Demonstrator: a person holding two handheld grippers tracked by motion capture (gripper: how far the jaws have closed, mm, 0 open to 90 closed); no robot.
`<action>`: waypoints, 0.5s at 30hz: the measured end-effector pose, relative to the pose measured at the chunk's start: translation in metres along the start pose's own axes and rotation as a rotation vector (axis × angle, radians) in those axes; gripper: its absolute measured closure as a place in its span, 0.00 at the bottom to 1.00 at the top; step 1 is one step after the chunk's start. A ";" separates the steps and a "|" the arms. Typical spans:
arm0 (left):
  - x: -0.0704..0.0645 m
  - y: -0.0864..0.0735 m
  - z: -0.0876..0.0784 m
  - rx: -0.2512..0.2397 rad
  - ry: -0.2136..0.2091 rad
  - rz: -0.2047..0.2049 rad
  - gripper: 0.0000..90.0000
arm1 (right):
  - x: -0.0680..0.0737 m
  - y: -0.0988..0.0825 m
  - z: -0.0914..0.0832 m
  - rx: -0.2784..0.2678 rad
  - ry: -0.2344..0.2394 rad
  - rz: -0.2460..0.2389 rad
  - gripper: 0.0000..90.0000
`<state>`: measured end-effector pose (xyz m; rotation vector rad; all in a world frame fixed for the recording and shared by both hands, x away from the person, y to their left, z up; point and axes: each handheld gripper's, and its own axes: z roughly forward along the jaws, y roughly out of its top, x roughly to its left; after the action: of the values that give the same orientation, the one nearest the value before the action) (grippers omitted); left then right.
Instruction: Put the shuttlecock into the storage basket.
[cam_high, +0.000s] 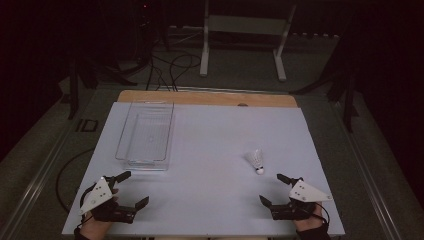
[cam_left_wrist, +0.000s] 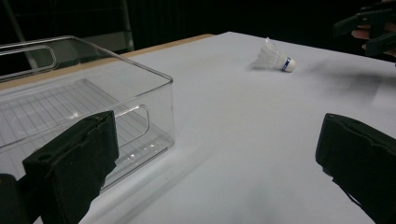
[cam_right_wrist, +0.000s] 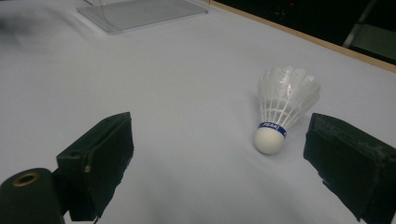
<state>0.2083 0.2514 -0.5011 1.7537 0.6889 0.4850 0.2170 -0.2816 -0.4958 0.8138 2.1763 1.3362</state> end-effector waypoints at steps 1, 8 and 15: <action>0.000 0.000 0.000 0.001 0.000 0.000 0.00 | 0.001 0.000 0.000 -0.001 0.003 -0.001 0.09; 0.000 0.000 0.000 0.000 -0.002 0.001 0.00 | 0.009 0.007 -0.002 0.018 0.008 -0.015 0.10; -0.001 0.000 0.000 0.000 -0.005 0.004 0.00 | 0.009 0.009 -0.001 0.034 0.016 -0.019 0.10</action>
<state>0.2080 0.2507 -0.5012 1.7559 0.6821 0.4834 0.2116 -0.2728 -0.4881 0.7960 2.2195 1.3045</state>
